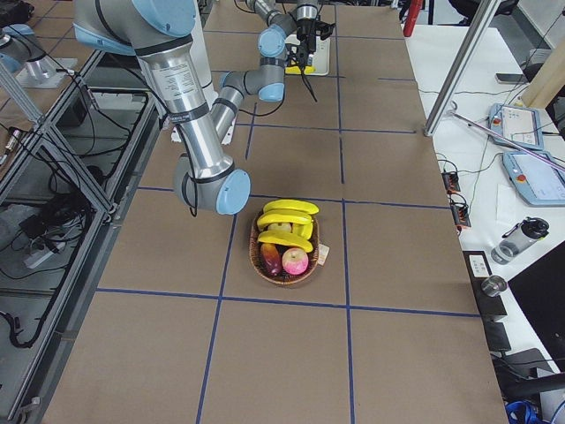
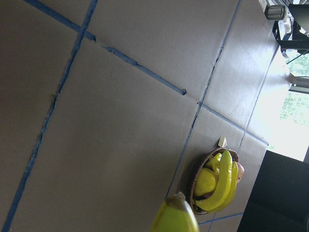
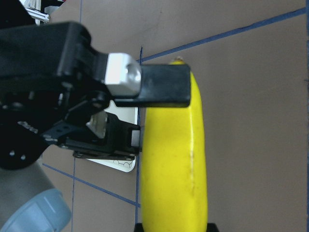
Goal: Transfer all bananas from basket to plate
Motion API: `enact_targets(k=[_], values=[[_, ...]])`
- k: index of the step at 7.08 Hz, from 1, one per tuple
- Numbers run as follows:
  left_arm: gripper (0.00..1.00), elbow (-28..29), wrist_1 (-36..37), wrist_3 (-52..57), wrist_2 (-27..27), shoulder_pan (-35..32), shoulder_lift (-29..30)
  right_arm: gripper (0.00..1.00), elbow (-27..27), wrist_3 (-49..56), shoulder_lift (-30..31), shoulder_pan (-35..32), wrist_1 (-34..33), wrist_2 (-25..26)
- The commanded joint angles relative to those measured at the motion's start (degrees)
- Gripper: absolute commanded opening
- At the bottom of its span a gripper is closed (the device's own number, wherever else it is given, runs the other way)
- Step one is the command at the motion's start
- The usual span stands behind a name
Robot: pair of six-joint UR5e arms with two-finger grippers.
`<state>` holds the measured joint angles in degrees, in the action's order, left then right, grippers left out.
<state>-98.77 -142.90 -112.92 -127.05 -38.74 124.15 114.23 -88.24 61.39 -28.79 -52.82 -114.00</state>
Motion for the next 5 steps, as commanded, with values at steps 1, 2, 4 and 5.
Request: enact_targets(k=[1, 2, 4, 5], values=[[0.88, -0.2, -0.1, 0.1, 0.0, 0.4, -0.1, 0.01, 0.0, 0.0, 0.0, 0.0, 0.0, 0.0], [0.71, -0.6, -0.1, 0.1, -0.1, 0.5, -0.3, 0.01, 0.0, 0.0, 0.0, 0.0, 0.0, 0.0], [0.08, -3.0, 0.0, 0.2, -0.1, 0.5, -1.0, 0.34, 0.0, -1.3, -0.1, 0.0, 0.0, 0.0], [0.0, -3.0, 0.0, 0.4, -0.1, 0.5, -1.1, 0.99, 0.0, -1.4, -0.1, 0.0, 0.0, 0.1]])
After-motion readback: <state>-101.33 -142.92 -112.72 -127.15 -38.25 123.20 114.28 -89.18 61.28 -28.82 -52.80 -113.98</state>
